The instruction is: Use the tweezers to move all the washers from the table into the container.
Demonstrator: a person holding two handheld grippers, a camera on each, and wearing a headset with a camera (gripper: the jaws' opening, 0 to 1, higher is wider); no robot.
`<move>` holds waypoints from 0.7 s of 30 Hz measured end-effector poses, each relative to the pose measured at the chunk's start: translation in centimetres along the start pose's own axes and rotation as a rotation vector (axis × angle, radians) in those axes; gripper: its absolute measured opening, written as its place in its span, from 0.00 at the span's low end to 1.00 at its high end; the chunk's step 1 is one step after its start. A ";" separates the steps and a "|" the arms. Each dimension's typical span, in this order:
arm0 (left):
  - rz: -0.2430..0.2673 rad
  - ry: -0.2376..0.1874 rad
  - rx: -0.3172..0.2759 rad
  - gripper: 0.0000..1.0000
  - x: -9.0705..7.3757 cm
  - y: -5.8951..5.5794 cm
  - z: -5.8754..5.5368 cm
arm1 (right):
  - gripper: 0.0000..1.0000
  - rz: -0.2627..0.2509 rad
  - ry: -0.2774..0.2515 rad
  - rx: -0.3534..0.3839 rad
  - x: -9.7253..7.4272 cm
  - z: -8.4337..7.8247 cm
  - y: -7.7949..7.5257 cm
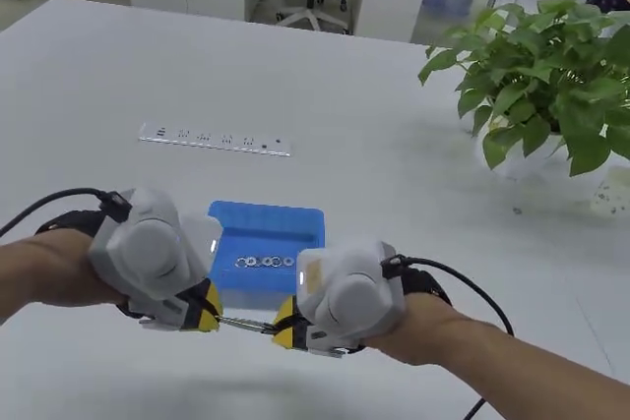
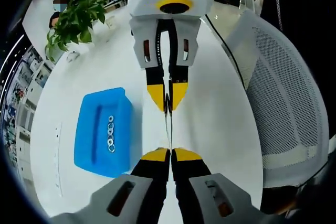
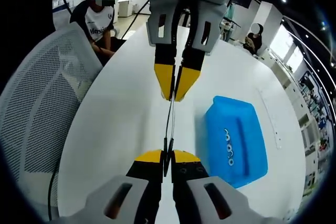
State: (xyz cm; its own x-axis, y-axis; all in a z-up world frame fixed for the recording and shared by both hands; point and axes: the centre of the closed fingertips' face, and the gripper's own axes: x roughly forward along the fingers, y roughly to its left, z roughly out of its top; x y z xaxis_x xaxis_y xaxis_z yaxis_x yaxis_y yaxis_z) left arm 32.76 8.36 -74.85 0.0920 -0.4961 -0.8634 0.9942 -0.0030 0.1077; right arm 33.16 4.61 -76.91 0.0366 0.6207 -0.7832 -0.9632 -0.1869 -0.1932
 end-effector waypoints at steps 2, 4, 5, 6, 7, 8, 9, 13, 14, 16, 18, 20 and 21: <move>-0.009 0.002 -0.001 0.06 0.5 -0.4 -0.2 | 0.06 0.009 0.007 0.002 0.4 -0.3 0.5; -0.018 0.006 -0.002 0.06 1.1 -0.7 -0.5 | 0.06 0.016 0.012 0.002 0.8 -0.6 0.9; -0.019 0.005 -0.003 0.06 1.3 -0.8 -0.6 | 0.06 0.018 0.015 0.003 0.9 -0.7 1.0; -0.025 0.005 -0.010 0.06 1.5 -0.9 -0.7 | 0.06 0.021 0.017 0.008 1.0 -0.8 1.2; -0.027 0.006 -0.010 0.06 1.7 -1.0 -0.8 | 0.06 0.024 0.019 0.009 1.2 -0.9 1.3; -0.030 0.006 -0.012 0.06 1.9 -1.1 -0.9 | 0.07 0.027 0.023 0.012 1.3 -1.1 1.4; -0.033 0.007 -0.013 0.06 2.1 -1.2 -1.1 | 0.07 0.029 0.025 0.016 1.5 -1.2 1.5; -0.033 0.026 -0.008 0.06 2.8 -1.3 -1.7 | 0.07 0.029 0.028 0.030 2.1 -1.4 1.6; -0.033 0.026 -0.009 0.06 3.0 -1.3 -1.8 | 0.08 0.029 0.030 0.032 2.2 -1.5 1.6; -0.036 0.025 -0.020 0.06 3.2 -1.3 -2.0 | 0.08 0.030 0.032 0.037 2.4 -1.7 1.6; -0.039 0.025 -0.026 0.06 3.4 -1.4 -2.2 | 0.09 0.033 0.032 0.042 2.4 -1.7 1.6; -0.041 0.022 -0.033 0.06 3.6 -1.4 -2.4 | 0.09 0.037 0.033 0.044 2.5 -1.8 1.7; -0.045 0.017 -0.044 0.06 3.8 -1.4 -2.5 | 0.09 0.040 0.035 0.046 2.6 -1.9 1.7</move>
State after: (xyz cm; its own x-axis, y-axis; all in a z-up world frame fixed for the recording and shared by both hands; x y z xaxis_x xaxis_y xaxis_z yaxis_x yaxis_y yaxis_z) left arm 31.82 8.63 -79.50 0.0480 -0.4817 -0.8750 0.9988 0.0132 0.0475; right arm 32.13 4.51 -80.41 0.0062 0.5860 -0.8103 -0.9753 -0.1756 -0.1344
